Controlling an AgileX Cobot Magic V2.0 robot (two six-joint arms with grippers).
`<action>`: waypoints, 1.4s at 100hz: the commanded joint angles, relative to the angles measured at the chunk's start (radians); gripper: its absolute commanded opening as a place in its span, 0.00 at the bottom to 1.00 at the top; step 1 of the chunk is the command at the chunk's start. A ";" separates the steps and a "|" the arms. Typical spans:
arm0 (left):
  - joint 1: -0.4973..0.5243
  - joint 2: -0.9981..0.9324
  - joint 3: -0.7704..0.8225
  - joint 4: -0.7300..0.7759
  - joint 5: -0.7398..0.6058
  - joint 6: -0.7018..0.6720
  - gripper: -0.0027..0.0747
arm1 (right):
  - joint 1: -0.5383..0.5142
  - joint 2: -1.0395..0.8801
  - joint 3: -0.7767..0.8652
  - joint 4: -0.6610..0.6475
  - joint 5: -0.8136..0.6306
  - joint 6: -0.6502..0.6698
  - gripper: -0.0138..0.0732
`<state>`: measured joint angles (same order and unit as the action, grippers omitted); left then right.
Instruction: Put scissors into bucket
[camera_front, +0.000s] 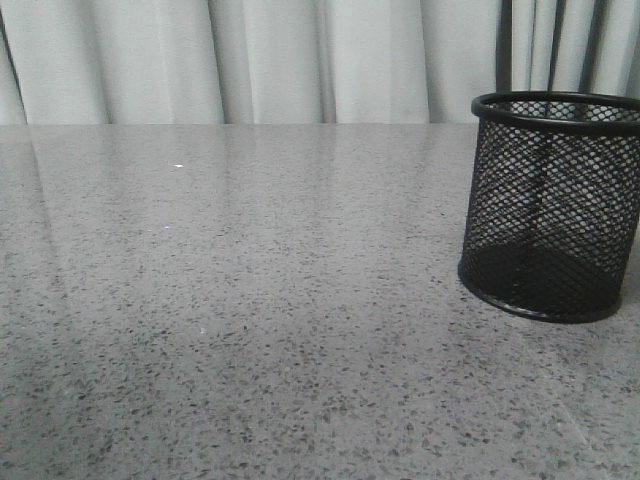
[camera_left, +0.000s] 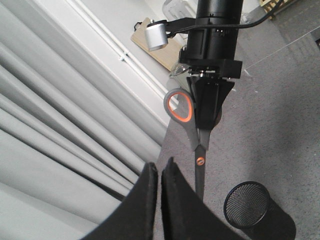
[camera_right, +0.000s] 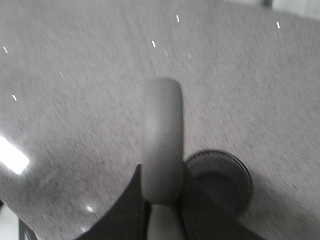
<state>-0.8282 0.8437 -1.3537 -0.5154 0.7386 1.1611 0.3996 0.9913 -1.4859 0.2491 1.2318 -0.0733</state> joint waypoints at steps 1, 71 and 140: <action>-0.003 -0.004 -0.024 -0.015 -0.058 -0.016 0.01 | -0.007 0.017 -0.076 -0.049 0.084 0.042 0.09; -0.003 -0.002 -0.017 0.057 0.009 -0.038 0.01 | -0.005 -0.137 0.243 -0.095 0.084 0.155 0.09; -0.003 0.001 -0.001 0.071 -0.020 -0.146 0.01 | -0.005 0.183 0.226 -0.142 0.011 0.115 0.43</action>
<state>-0.8282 0.8436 -1.3460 -0.4289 0.8468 1.0760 0.3996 1.1865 -1.2185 0.1219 1.2398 0.0540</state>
